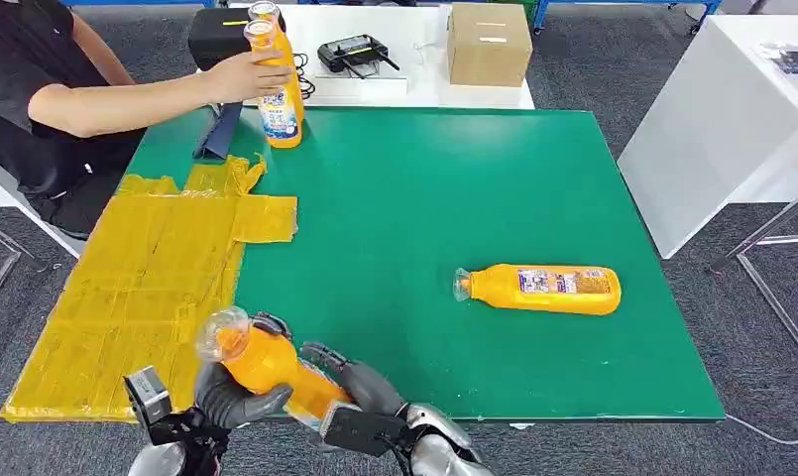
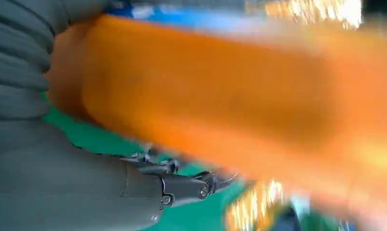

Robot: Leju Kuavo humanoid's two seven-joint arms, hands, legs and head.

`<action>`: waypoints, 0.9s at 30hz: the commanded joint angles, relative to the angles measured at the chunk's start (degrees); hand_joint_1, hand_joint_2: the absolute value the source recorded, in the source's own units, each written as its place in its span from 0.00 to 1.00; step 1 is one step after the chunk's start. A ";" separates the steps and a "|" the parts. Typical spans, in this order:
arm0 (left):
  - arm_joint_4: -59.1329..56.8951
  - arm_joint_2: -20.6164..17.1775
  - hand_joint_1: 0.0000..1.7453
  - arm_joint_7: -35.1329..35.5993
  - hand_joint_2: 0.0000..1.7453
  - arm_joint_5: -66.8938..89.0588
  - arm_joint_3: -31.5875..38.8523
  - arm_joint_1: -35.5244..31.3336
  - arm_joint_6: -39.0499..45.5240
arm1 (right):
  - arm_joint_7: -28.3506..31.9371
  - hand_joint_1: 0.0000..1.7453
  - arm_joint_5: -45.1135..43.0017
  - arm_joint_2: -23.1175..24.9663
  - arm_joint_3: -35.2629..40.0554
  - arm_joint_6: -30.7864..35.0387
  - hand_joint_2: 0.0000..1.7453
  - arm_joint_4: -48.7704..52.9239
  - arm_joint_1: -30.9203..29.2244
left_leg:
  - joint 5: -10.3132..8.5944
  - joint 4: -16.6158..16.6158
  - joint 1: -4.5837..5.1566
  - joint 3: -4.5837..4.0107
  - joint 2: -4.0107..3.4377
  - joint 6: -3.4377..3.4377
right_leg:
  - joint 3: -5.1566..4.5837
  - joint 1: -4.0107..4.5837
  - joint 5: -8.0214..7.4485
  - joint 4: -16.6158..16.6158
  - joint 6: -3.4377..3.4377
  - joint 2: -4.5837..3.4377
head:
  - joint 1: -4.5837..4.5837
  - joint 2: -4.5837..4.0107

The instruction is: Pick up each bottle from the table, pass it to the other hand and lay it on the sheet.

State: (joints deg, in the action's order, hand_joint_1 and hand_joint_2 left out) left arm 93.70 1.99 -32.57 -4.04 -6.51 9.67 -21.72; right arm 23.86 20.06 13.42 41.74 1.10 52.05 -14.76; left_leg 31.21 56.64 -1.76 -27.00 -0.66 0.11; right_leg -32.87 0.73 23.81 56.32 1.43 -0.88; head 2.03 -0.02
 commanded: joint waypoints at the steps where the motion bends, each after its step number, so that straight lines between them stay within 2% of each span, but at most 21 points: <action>1: 7.98 -0.22 1.00 -2.56 1.00 10.91 10.25 -0.74 10.23 | -4.59 0.00 4.61 -15.98 -17.64 2.29 1.00 21.13 -1.12 | -0.05 0.03 0.10 -0.11 0.21 0.12 | -0.04 -0.09 0.00 0.02 0.09 0.23 | -0.02 0.00; 3: 8.97 0.29 1.00 -3.07 1.00 13.34 12.50 -1.27 11.95 | -4.19 0.00 5.32 -17.42 -21.23 0.39 1.00 22.87 -0.10 | -0.09 -0.02 0.21 -0.04 0.42 0.18 | 0.06 -0.20 0.01 -0.02 0.12 0.41 | 0.00 0.00; 4: 9.85 1.30 1.00 -5.17 1.00 18.82 13.84 -1.83 17.36 | -4.51 0.00 6.42 -18.71 -22.11 0.76 1.00 23.86 0.49 | -0.08 0.01 0.20 -0.08 0.35 0.13 | 0.02 -0.18 0.00 -0.01 0.07 0.35 | -0.02 0.00; 6: 10.73 1.72 1.00 -5.55 1.00 21.43 14.01 -2.33 19.95 | -4.42 0.00 6.62 -20.57 -24.01 0.00 1.00 25.74 1.70 | -0.09 0.06 0.25 -0.10 0.46 0.17 | 0.02 -0.23 0.04 0.00 0.08 0.47 | -0.02 0.00; 7: 11.47 3.08 1.00 -6.72 1.00 29.57 14.68 -2.65 28.50 | -4.62 0.00 7.23 -22.24 -25.20 -0.33 1.00 27.38 2.70 | -0.09 0.00 0.30 0.00 0.51 0.22 | 0.10 -0.27 0.07 -0.03 0.10 0.52 | -0.02 0.00; 8: 11.74 3.39 1.00 -6.95 1.00 33.70 14.02 -2.57 32.47 | -4.84 0.00 7.17 -23.64 -26.00 -0.79 1.00 28.35 3.16 | -0.08 0.04 0.25 -0.03 0.42 0.17 | 0.05 -0.22 0.05 -0.02 0.07 0.42 | -0.02 0.00; 11: 12.08 3.47 1.00 -6.74 1.00 33.93 13.51 -2.37 32.89 | -4.73 0.00 6.71 -24.31 -26.70 -1.52 1.00 28.65 3.22 | -0.08 -0.02 0.34 0.08 0.59 0.23 | 0.16 -0.30 0.11 -0.04 0.10 0.59 | 0.02 0.00; 15: 11.72 3.14 1.00 -6.62 1.00 34.07 13.04 -2.18 33.46 | -4.84 0.00 6.88 -23.43 -26.47 -1.65 1.00 28.66 3.19 | -0.07 -0.05 0.33 0.08 0.26 0.19 | 0.08 -0.32 0.02 -0.03 0.06 0.26 | 0.00 0.00; 16: 11.16 3.80 1.00 -6.82 1.00 43.17 13.00 -2.21 42.62 | -5.37 0.00 7.11 -25.07 -26.33 -1.29 1.00 29.46 3.38 | -0.08 -0.12 0.37 0.17 0.23 0.20 | 0.14 -0.35 0.02 -0.05 0.06 0.26 | -0.02 0.00; 18: 9.84 4.45 1.00 -3.70 1.00 56.11 11.53 -1.29 52.03 | -5.95 0.00 6.23 -28.30 -27.68 -2.16 1.00 31.13 3.59 | -0.10 -0.09 0.36 0.07 0.30 0.19 | 0.10 -0.36 0.02 -0.05 0.06 0.33 | -0.02 0.00; 20: 7.57 3.98 1.00 -0.35 1.00 64.96 8.50 -0.75 57.74 | -6.11 0.00 4.94 -30.32 -29.41 -3.80 1.00 32.17 3.71 | -0.11 -0.07 0.40 0.05 0.42 0.21 | 0.08 -0.38 0.04 -0.04 0.08 0.45 | 0.02 0.00; 21: 4.86 3.80 1.00 4.68 1.00 75.54 7.41 -0.58 61.61 | -5.99 0.00 4.16 -31.45 -29.87 -5.80 1.00 31.83 2.63 | -0.09 -0.04 0.39 0.05 0.41 0.20 | 0.07 -0.38 0.05 -0.03 0.08 0.42 | 0.02 0.00; 23: 1.27 2.98 1.00 12.25 1.00 88.34 5.66 -0.79 61.72 | -6.63 0.00 3.83 -32.09 -29.50 -7.87 1.00 29.24 -0.53 | -0.16 -0.18 0.50 0.19 0.51 0.28 | 0.20 -0.46 0.03 -0.13 0.13 0.52 | 0.00 0.00; 24: -2.38 2.04 1.00 16.38 1.00 93.70 3.51 -2.42 61.72 | -7.12 0.00 3.71 -32.49 -28.57 -9.11 1.00 26.94 -3.39 | -0.14 -0.13 0.47 0.14 0.28 0.25 | 0.11 -0.43 0.00 -0.09 0.10 0.34 | 0.00 0.00; 25: -6.21 0.64 1.00 17.92 1.00 94.04 2.70 -3.80 61.72 | -7.44 0.00 3.70 -32.53 -28.18 -9.63 1.00 25.53 -4.79 | -0.12 -0.09 0.48 0.11 0.17 0.23 | 0.07 -0.42 -0.02 -0.05 0.08 0.21 | 0.02 0.00; 27: -6.21 0.64 1.00 17.92 1.00 94.04 2.70 -3.80 61.72 | -7.44 0.00 3.70 -32.53 -28.18 -9.63 1.00 25.53 -4.79 | -0.16 -0.13 0.52 0.06 0.15 0.22 | 0.08 -0.51 -0.06 -0.06 0.07 0.19 | 0.02 0.00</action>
State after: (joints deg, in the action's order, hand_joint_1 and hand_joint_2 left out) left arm 102.24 4.79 -21.93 81.90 2.38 9.65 39.21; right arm 17.49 24.28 -15.59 13.51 -6.14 82.75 -11.99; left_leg 31.13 56.67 -1.37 -27.07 -0.52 0.26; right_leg -32.86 0.35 23.79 56.29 1.46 -0.69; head 2.05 -0.02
